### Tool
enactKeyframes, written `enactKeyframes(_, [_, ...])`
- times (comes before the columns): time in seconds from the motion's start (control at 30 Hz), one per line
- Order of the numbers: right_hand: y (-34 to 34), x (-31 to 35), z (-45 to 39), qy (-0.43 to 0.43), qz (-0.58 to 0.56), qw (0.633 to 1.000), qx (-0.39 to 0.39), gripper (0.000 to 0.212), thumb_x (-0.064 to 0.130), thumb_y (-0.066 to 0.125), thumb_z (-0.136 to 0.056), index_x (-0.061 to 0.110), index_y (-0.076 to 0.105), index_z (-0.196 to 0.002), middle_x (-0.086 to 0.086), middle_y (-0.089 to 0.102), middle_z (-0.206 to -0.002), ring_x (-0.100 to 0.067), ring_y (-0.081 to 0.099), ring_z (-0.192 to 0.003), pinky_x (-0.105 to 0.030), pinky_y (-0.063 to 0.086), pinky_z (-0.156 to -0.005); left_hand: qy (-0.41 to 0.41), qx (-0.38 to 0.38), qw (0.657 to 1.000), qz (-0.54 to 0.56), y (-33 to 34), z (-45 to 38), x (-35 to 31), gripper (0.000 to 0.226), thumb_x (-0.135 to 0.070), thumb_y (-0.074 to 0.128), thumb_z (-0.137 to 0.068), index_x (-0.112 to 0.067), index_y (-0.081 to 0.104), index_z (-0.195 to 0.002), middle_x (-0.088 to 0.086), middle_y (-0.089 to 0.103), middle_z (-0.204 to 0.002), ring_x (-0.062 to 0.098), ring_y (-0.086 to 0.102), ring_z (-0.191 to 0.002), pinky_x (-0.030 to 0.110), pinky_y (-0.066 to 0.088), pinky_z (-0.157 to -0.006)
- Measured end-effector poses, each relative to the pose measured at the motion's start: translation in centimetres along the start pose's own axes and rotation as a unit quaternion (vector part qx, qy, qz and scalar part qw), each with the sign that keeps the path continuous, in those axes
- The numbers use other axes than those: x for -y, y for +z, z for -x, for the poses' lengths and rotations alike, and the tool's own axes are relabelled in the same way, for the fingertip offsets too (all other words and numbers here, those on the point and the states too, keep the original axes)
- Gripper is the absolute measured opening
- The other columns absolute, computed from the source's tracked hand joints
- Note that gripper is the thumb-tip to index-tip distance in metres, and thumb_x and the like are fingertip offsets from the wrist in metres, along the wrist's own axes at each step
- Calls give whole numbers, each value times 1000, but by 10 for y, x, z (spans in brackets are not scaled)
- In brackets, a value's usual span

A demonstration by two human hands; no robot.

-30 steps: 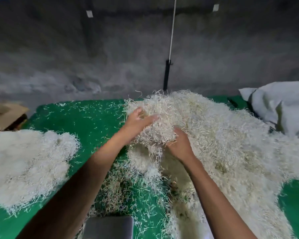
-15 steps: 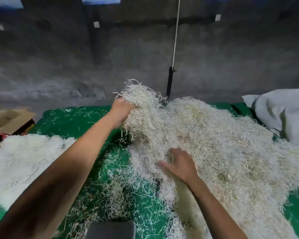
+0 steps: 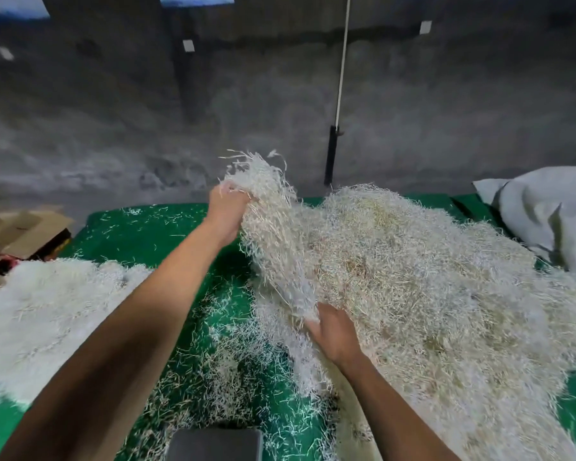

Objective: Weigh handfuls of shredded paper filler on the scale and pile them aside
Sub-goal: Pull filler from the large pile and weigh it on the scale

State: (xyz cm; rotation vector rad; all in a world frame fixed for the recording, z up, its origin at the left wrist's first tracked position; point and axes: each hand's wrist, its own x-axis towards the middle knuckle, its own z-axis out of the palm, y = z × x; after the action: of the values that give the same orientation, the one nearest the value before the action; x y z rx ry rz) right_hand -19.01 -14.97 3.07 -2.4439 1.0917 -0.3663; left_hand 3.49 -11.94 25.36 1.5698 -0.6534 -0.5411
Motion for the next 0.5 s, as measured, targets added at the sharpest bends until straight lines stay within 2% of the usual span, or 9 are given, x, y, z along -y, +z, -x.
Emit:
enactKeyframes(0.07, [25, -25, 22, -2, 72, 995, 74, 29, 44, 59, -100, 17, 64, -110, 2, 66, -103, -16, 63, -94, -34, 52, -97, -7, -38, 998, 59, -11, -12, -10, 59, 12, 50, -92, -3, 38, -148, -2, 60, -102, 11, 57, -79, 27, 53, -93])
enactKeyframes(0.13, [34, -35, 36, 16, 92, 989, 115, 30, 48, 61, -97, 20, 63, -107, 5, 65, -104, -13, 61, -96, -39, 49, -106, -9, -9, 999, 35, -19, -16, -16, 41, 8, 54, -94, -4, 48, -132, 1, 57, -104, 11, 56, -81, 16, 55, -78])
enactKeyframes(0.2, [18, -20, 30, 21, 63, 994, 88, 51, 70, 54, -93, 20, 63, -96, 7, 64, -89, -11, 60, -79, -34, 57, -91, -27, 31, 999, 7, -15, -9, -16, 28, 9, 56, -93, -9, 55, -114, 7, 60, -106, 3, 52, -58, 12, 46, -47])
enactKeyframes(0.27, [-12, 14, 6, -7, 32, 999, -1, 81, 94, 32, -82, 21, 66, -95, 9, 61, -86, -10, 59, -74, -30, 57, -82, -47, 46, 998, 9, -7, -4, -10, 52, 10, 59, -91, -4, 46, -139, 13, 57, -128, 4, 46, -49, 17, 40, -39])
enactKeyframes(0.3, [-28, 33, -8, -20, 20, 999, -44, 92, 100, 23, -76, 22, 65, -102, 9, 60, -94, -10, 58, -81, -30, 55, -82, -52, 49, 997, 21, -4, -2, -4, 69, 10, 60, -90, -6, 33, -152, 16, 51, -142, 8, 53, -56, 18, 47, -45])
enactKeyframes(0.33, [-43, 53, -23, -26, 9, 997, -73, 96, 103, 20, -71, 22, 61, -104, 9, 57, -99, -10, 57, -84, -30, 53, -81, -53, 55, 997, 31, 2, 2, 0, 80, 10, 62, -89, -9, 24, -157, 18, 43, -151, 17, 66, -76, 23, 58, -65])
enactKeyframes(0.37, [-57, 72, -36, -22, -4, 996, -84, 93, 103, 23, -70, 22, 58, -101, 8, 54, -96, -10, 55, -80, -28, 52, -74, -58, 63, 995, 42, 7, 7, 4, 85, 10, 64, -87, -9, 21, -158, 20, 38, -155, 28, 66, -106, 32, 57, -92])
enactKeyframes(0.4, [-67, 87, -47, -10, -15, 996, -82, 83, 98, 32, -74, 21, 54, -92, 7, 53, -89, -10, 52, -71, -27, 49, -64, -65, 77, 994, 51, 11, 12, 7, 87, 7, 67, -87, -8, 19, -158, 22, 35, -157, 34, 54, -129, 39, 44, -110])
enactKeyframes(0.5, [-61, 103, -54, -1, -18, 999, -43, 44, 54, 54, -100, 21, 44, -74, 6, 48, -69, -13, 47, -56, -22, 34, -47, -77, 117, 990, 34, 9, 18, 6, 83, -15, 69, -90, -10, 20, -157, 17, 32, -160, 32, 35, -144, 49, 27, -120])
